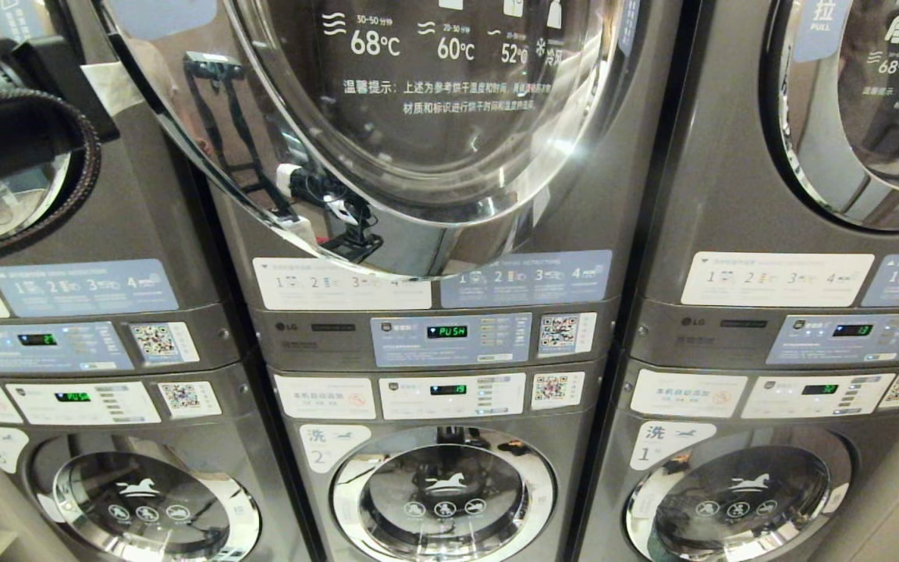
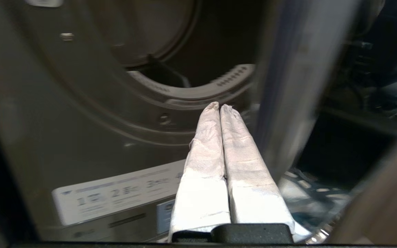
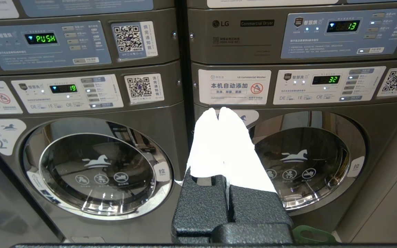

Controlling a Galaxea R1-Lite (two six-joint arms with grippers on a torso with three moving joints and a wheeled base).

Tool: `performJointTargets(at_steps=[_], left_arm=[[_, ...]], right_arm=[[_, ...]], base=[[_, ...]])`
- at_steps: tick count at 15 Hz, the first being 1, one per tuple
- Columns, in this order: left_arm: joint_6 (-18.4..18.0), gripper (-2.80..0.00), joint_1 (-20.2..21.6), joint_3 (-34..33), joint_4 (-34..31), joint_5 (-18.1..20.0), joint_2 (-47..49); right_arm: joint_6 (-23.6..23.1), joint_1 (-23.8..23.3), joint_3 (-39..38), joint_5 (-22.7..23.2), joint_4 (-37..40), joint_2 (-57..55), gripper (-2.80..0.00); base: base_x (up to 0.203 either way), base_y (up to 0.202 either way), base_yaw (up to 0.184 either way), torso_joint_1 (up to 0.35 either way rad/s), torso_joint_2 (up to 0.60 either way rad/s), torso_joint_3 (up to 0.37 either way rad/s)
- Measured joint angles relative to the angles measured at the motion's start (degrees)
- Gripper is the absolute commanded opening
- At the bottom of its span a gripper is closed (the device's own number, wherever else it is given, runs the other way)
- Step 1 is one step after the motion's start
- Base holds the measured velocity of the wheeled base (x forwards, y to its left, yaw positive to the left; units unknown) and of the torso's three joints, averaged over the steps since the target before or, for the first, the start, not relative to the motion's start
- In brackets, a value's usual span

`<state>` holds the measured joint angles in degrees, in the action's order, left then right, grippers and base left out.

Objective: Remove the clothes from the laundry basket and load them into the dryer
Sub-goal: Open the dryer

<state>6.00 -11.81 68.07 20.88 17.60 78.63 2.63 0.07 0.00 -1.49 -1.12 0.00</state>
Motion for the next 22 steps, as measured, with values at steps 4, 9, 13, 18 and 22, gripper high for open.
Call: performJointTargets(at_steps=[4, 9, 13, 18, 22], left_arm=[[-2.4, -2.8, -8.28, 0.15, 1.33, 0.0, -0.53], [-7.78, -2.8, -21.95, -3.79, 0.36, -2.1, -6.05], [-11.49, -2.8, -33.66, -5.43, -0.55, -6.69, -6.46], [-12.75, -2.8, -40.65, 2.74, -0.3, -7.19, 1.73], [-12.79, -2.8, -45.2, 11.04, -0.08, -7.13, 10.11]], right_arm=[[0.0, -0.02, 0.0, 0.01, 0.0, 0.0, -2.8], [0.12, 0.0, 0.0, 0.01, -0.05, 0.0, -2.8], [0.21, 0.0, 0.0, 0.0, -0.09, 0.0, -2.8], [0.94, 0.0, 0.0, -0.07, -0.14, 0.0, -2.8], [1.17, 0.0, 0.0, -0.08, -0.15, 0.0, -2.8]], base=[[0.0, 0.0, 0.0, 0.0, 0.0, 0.0], [0.0, 0.0, 0.0, 0.0, 0.0, 0.0], [0.0, 0.0, 0.0, 0.0, 0.0, 0.0], [0.0, 0.0, 0.0, 0.0, 0.0, 0.0], [0.0, 0.0, 0.0, 0.0, 0.0, 0.0]])
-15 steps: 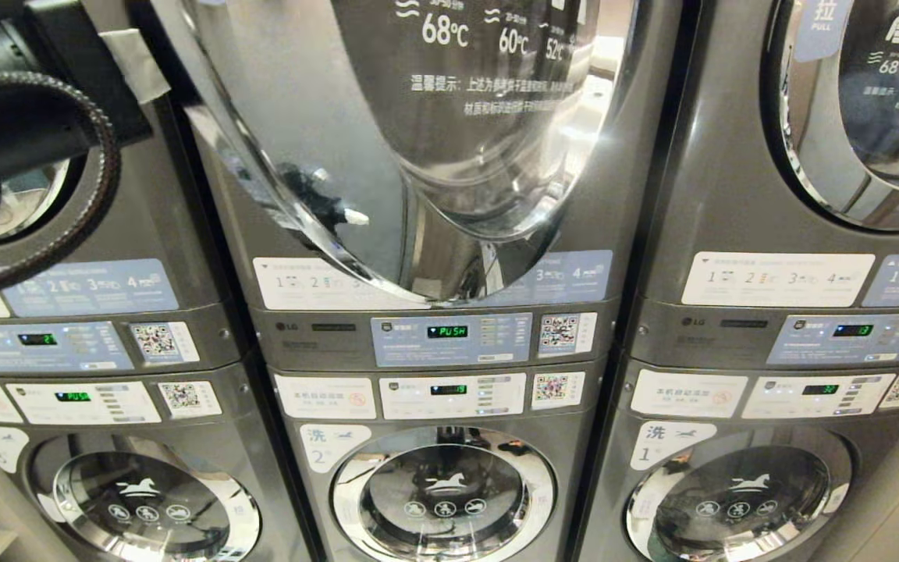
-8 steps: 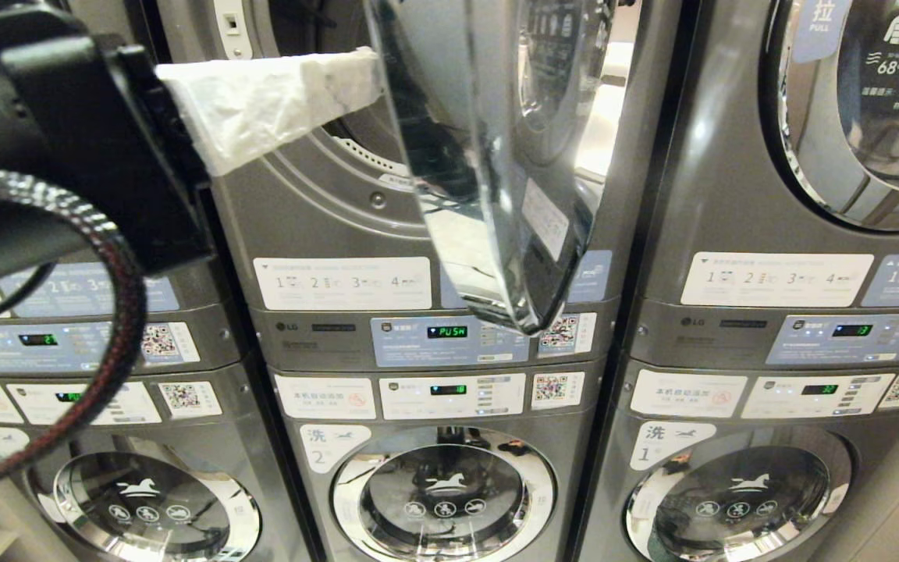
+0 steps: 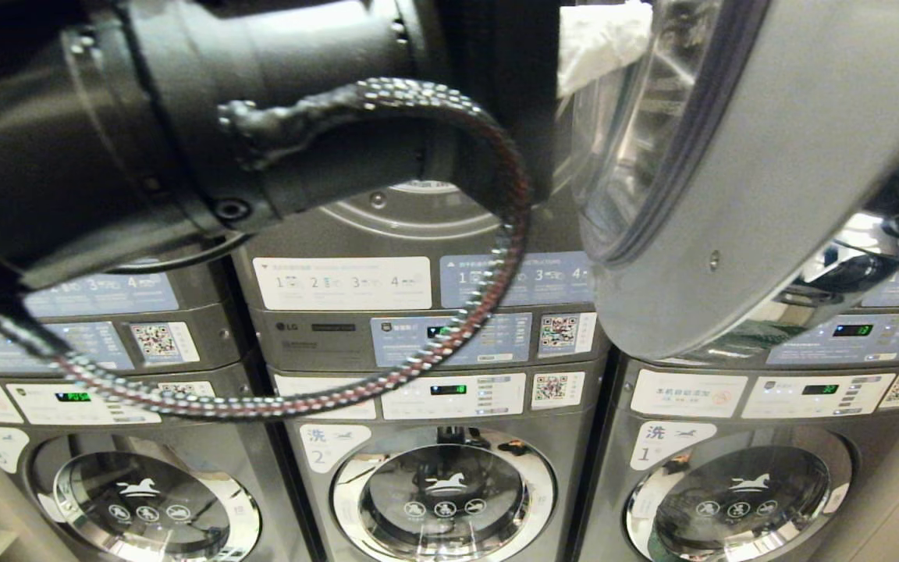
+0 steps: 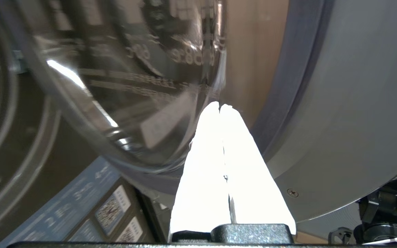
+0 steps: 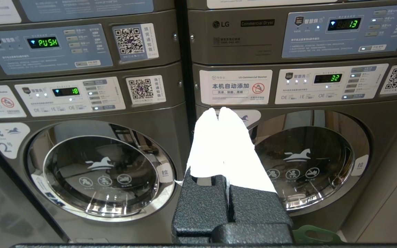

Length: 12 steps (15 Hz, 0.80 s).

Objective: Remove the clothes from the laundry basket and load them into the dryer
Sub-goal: Open the dryer

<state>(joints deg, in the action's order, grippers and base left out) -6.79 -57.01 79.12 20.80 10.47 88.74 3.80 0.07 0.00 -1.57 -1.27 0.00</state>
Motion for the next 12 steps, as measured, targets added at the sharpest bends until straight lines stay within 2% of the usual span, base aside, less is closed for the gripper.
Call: performJointTargets(at_steps=[3, 8, 10, 12], left_arm=[[0.1, -2.8, -2.0, 3.21, 1.23, 0.02, 4.56], [0.14, -2.8, -1.79, 3.5, 1.8, -0.35, 6.4], [0.05, -2.8, 1.08, 1.25, 1.79, -1.79, 5.35], [0.18, -2.8, 6.52, -4.47, 1.74, -2.65, 1.9]], right_arm=[[0.18, 0.0, 0.0, 0.0, -0.02, 0.0, -2.8], [0.21, 0.0, 0.0, -0.05, -0.02, 0.0, -2.8], [0.27, 0.0, 0.0, -0.45, -0.02, 0.0, -2.8], [0.63, 0.0, 0.0, -0.55, 0.0, 0.0, -2.8]], base=[[0.0, 0.0, 0.0, 0.0, 0.0, 0.0], [0.0, 0.0, 0.0, 0.0, 0.0, 0.0], [0.0, 0.0, 0.0, 0.0, 0.0, 0.0], [0.0, 0.0, 0.0, 0.0, 0.0, 0.0]])
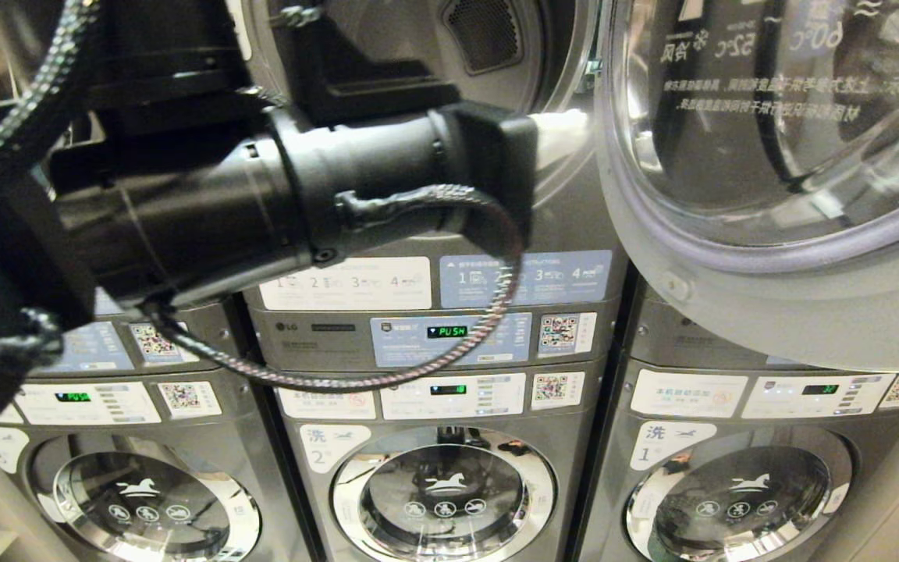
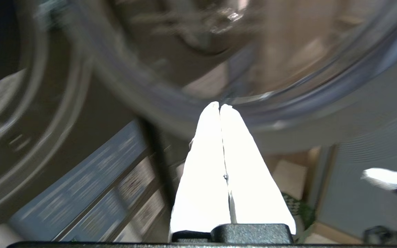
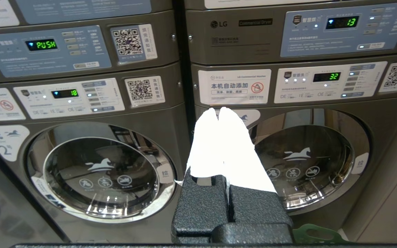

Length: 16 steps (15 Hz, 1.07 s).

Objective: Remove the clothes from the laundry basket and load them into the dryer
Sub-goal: Open the dryer

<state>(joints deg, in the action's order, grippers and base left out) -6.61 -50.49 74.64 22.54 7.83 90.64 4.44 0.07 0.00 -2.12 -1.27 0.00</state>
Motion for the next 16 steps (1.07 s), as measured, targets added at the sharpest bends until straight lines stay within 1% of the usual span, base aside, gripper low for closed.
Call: performJointTargets(at_steps=[2, 4, 6, 7, 8, 10, 12, 13, 14, 15, 16], left_arm=[[0.18, -2.8, 7.3, -8.65, -0.14, 0.09, -5.94], [0.27, -2.8, 14.45, -18.99, -0.96, 0.3, -13.98], [0.4, -2.8, 19.53, -28.74, -3.87, -0.01, -23.48], [0.74, -2.8, 21.98, -33.6, -6.88, -0.88, -29.54], [1.23, -2.8, 23.62, -36.66, -9.78, -2.0, -34.15], [3.51, -2.8, 26.47, -42.18, -18.47, -5.67, -45.07], [7.1, -2.8, 28.07, -46.9, -28.43, -9.91, -54.88], [8.72, -2.8, 28.57, -50.46, -33.01, -11.48, -59.5], [9.8, -2.8, 28.78, -54.39, -35.74, -12.46, -63.51], [10.54, -2.8, 28.98, -58.88, -36.53, -12.92, -67.04], [10.95, -2.8, 29.03, -63.34, -34.82, -12.73, -69.5]], right_arm=[[0.1, 0.0, 0.0, -0.05, -0.02, 0.0, -2.8], [-0.12, 0.0, 0.0, 0.0, -0.02, 0.0, -2.8], [-0.57, 0.0, 0.0, 0.08, -0.02, 0.0, -2.8], [-0.74, 0.0, 0.0, 0.22, -0.01, 0.0, -2.8], [-0.76, 0.0, 0.0, 0.22, -0.02, 0.0, -2.8], [-0.75, 0.0, 0.0, 0.19, -0.02, 0.0, -2.8], [-0.54, 0.0, 0.0, 0.08, -0.02, 0.0, -2.8], [-0.27, 0.0, 0.0, 0.06, -0.02, 0.0, -2.8], [-0.08, 0.0, 0.0, 0.0, -0.02, 0.0, -2.8], [0.02, 0.0, 0.0, -0.07, -0.02, 0.0, -2.8], [0.14, 0.0, 0.0, -0.09, -0.02, 0.0, -2.8]], base=[[0.0, 0.0, 0.0, 0.0, 0.0, 0.0], [0.0, 0.0, 0.0, 0.0, 0.0, 0.0], [0.0, 0.0, 0.0, 0.0, 0.0, 0.0], [0.0, 0.0, 0.0, 0.0, 0.0, 0.0], [0.0, 0.0, 0.0, 0.0, 0.0, 0.0], [0.0, 0.0, 0.0, 0.0, 0.0, 0.0], [0.0, 0.0, 0.0, 0.0, 0.0, 0.0], [0.0, 0.0, 0.0, 0.0, 0.0, 0.0], [0.0, 0.0, 0.0, 0.0, 0.0, 0.0], [0.0, 0.0, 0.0, 0.0, 0.0, 0.0], [0.0, 0.0, 0.0, 0.0, 0.0, 0.0]])
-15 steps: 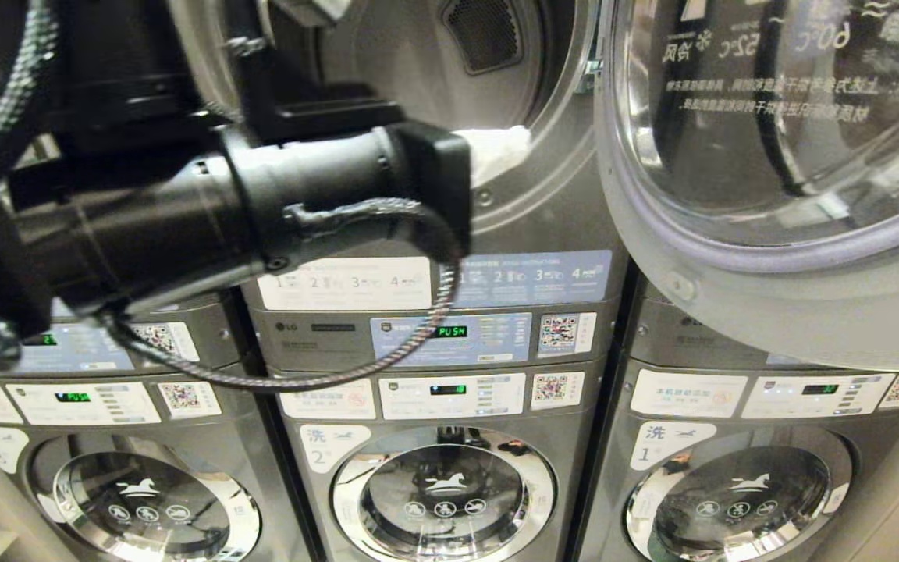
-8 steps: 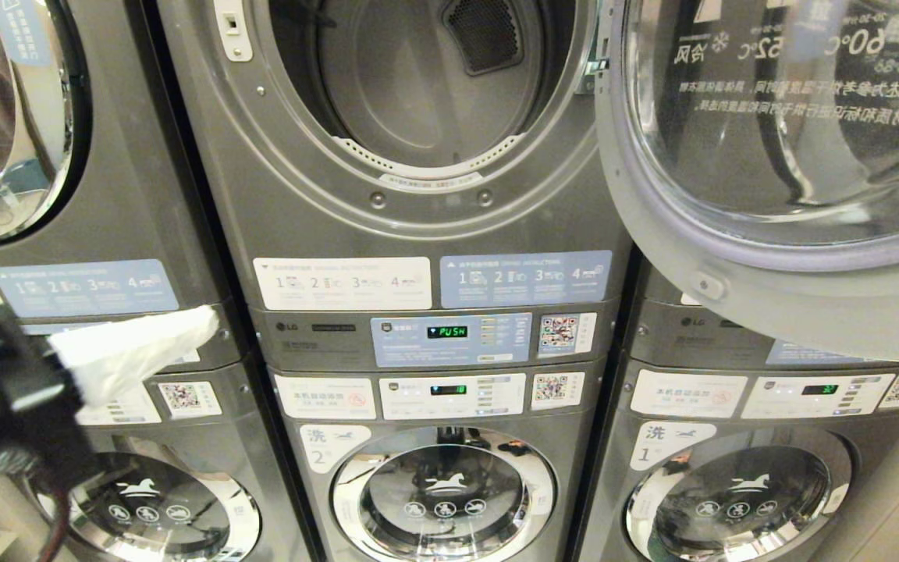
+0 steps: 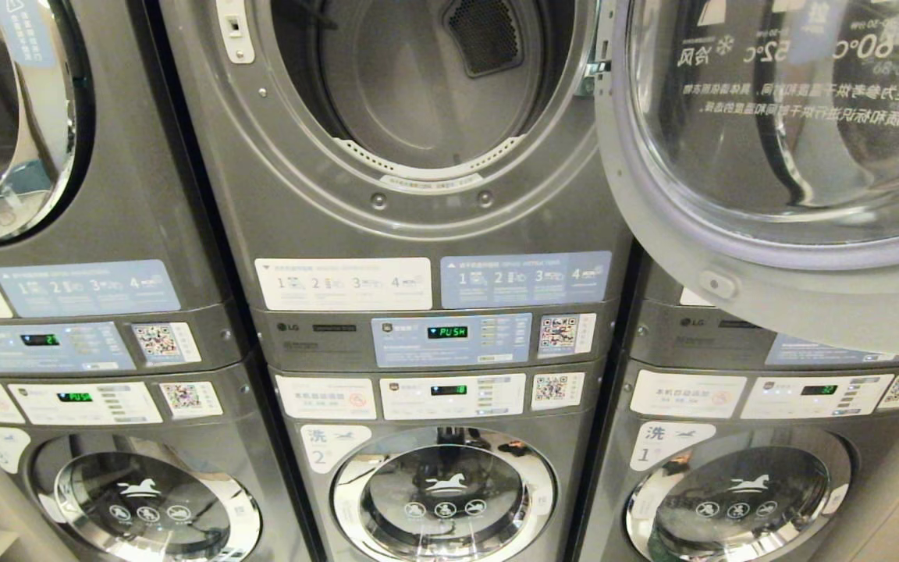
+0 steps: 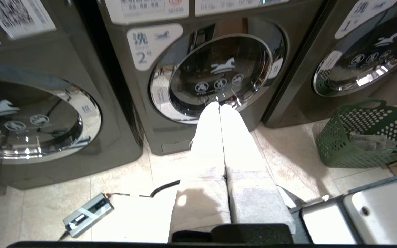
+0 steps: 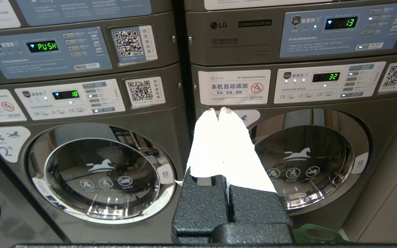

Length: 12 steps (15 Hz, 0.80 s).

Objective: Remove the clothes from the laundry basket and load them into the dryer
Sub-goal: Open the dryer

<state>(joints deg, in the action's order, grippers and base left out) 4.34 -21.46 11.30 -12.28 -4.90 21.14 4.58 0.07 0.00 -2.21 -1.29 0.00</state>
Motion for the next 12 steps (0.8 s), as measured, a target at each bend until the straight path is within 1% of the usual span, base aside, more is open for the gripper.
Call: performJointTargets(at_steps=[2, 3, 4, 5, 7, 8, 9, 11, 12], left_arm=[[0.21, -2.8, 0.07, -6.07, 6.86, 2.44, -2.44], [0.35, -2.8, 0.51, -6.97, 7.85, 2.79, -2.75], [0.41, -2.8, 1.99, -7.19, 6.52, 2.89, -2.76], [0.48, -2.8, 5.19, -7.25, 4.61, 2.89, -2.61], [0.46, -2.8, 11.97, -7.1, 3.71, 2.89, -2.6], [0.47, -2.8, 13.81, -7.03, 3.71, 2.75, -3.25], [0.42, -2.8, 14.96, -7.03, 4.44, 1.9, -3.93], [1.1, -2.8, 15.73, -7.03, 6.58, -2.35, -4.59], [1.72, -2.8, 15.85, -7.01, 6.82, -3.66, -4.77]], right_arm=[[0.16, 0.0, 0.0, 0.01, 0.0, 0.0, -2.8], [0.12, 0.0, 0.0, 0.01, -0.04, 0.0, -2.8], [-0.13, 0.0, 0.0, 0.01, -0.07, 0.0, -2.8], [-0.13, 0.0, 0.0, -0.02, -0.07, 0.0, -2.8], [0.04, 0.0, 0.0, -0.05, -0.07, 0.0, -2.8], [-0.08, 0.02, 0.0, -0.05, -0.03, 0.0, -2.8], [-0.09, 0.0, 0.0, -0.05, 0.04, 0.0, -2.8], [0.25, 0.0, 0.0, -0.21, -0.05, 0.0, -2.8], [0.1, 0.0, 0.0, -0.22, 0.03, 0.0, -2.8]], base=[[0.0, 0.0, 0.0, 0.0, 0.0, 0.0], [0.0, 0.0, 0.0, 0.0, 0.0, 0.0], [0.0, 0.0, 0.0, 0.0, 0.0, 0.0], [0.0, 0.0, 0.0, 0.0, 0.0, 0.0], [0.0, 0.0, 0.0, 0.0, 0.0, 0.0], [0.0, 0.0, 0.0, 0.0, 0.0, 0.0], [0.0, 0.0, 0.0, 0.0, 0.0, 0.0], [0.0, 0.0, 0.0, 0.0, 0.0, 0.0], [0.0, 0.0, 0.0, 0.0, 0.0, 0.0]])
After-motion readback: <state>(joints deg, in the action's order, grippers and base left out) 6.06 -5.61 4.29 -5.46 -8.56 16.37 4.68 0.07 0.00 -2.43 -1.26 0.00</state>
